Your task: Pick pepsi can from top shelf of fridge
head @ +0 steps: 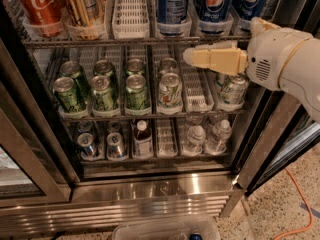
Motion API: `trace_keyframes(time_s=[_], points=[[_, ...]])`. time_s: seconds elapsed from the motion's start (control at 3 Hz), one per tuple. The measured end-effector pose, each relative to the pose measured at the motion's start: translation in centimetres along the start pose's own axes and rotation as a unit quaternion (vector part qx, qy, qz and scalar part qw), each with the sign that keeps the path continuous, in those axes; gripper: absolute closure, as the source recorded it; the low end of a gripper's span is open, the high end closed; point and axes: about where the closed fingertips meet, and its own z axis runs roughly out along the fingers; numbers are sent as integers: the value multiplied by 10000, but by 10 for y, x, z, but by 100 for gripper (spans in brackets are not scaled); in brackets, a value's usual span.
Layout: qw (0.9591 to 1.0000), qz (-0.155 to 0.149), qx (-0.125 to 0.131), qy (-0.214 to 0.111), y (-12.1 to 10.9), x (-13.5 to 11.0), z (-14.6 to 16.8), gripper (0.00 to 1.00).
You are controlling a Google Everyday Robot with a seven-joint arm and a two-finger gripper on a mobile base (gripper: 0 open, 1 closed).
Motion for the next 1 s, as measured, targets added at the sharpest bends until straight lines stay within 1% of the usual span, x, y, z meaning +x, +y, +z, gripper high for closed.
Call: trace_keyframes(time_s=[0.33,0.67,1.0], points=[[9999,57,89,-132,1,-6,4,0],[9991,132,196,-345,0,-15,14,0],[9981,233,334,-471,-2,-14,23,0]])
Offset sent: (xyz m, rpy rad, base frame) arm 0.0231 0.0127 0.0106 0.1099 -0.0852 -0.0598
